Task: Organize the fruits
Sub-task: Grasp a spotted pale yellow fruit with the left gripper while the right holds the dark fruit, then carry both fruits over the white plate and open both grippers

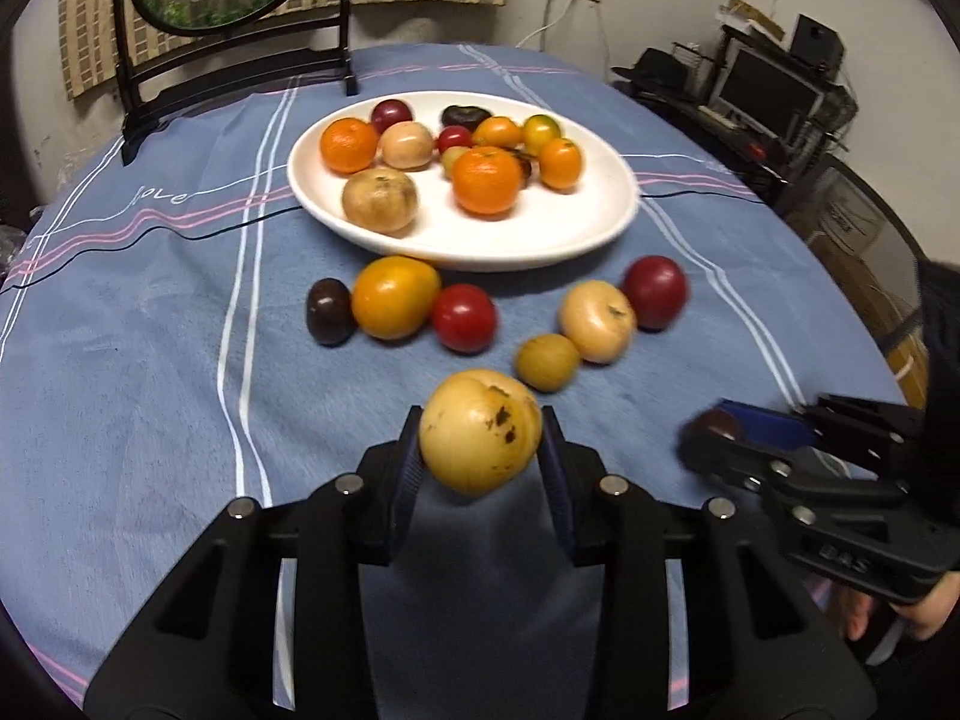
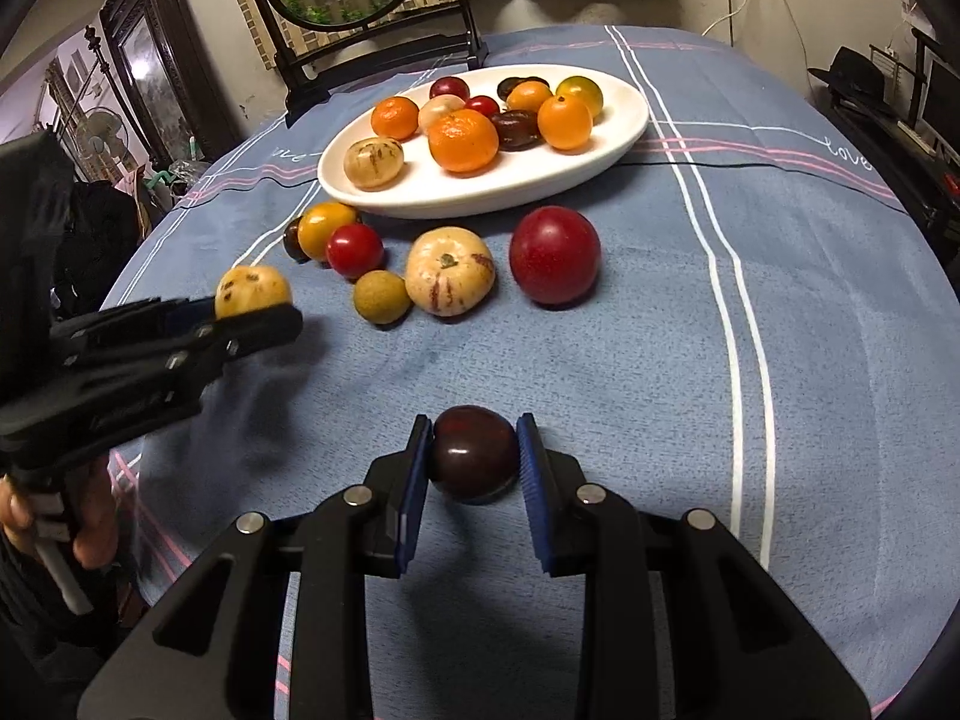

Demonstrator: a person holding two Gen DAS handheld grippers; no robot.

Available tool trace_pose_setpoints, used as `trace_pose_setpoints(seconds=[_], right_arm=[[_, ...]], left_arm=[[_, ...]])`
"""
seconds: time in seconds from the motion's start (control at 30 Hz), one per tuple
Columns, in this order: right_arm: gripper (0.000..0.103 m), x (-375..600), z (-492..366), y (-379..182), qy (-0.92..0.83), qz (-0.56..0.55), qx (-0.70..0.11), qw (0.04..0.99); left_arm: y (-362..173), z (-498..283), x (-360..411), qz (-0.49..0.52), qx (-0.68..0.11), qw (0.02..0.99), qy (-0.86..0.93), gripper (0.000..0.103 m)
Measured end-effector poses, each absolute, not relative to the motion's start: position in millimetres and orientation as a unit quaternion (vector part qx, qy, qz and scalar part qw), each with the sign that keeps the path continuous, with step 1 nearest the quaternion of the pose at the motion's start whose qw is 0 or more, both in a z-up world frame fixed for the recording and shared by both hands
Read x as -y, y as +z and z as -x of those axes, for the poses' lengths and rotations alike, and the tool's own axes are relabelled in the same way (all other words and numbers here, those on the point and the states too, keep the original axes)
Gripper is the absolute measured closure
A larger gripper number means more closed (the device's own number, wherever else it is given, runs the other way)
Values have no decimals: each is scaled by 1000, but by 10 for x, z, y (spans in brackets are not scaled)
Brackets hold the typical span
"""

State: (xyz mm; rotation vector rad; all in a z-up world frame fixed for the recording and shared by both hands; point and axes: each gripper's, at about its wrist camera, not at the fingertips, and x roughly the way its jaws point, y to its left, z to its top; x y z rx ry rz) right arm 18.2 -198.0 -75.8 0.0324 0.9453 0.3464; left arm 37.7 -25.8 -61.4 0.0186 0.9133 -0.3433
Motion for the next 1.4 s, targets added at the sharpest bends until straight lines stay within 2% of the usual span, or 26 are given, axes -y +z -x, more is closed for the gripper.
trace_pose_setpoints(seconds=[0.33,0.63,0.97,1.03,1.1,1.2,1.4], right_arm=[[73,1796,-196,-532,175,-7,-433,884],[73,1804,-512,-229,171,9,-409,896],[72,1760,-477,-637,175,17,-484,857],[63,1726,-506,-714,183,19,-498,848],[62,1659,-503,-790,191,24,-501,844],[75,1588,-468,-790,196,29,-481,854],[76,1560,-453,-682,186,31,-469,863]], left_arm=[[-328,-273,113,1,-408,896,-177,66],[-90,-702,-87,5,-398,906,-141,66],[-54,-858,-226,30,-397,908,-130,66],[-54,-838,-224,31,-398,907,-132,66],[-40,-804,-225,31,-395,908,-136,66],[-12,-760,-233,33,-390,910,-141,66],[-1,-733,-279,34,-385,912,-142,66]])
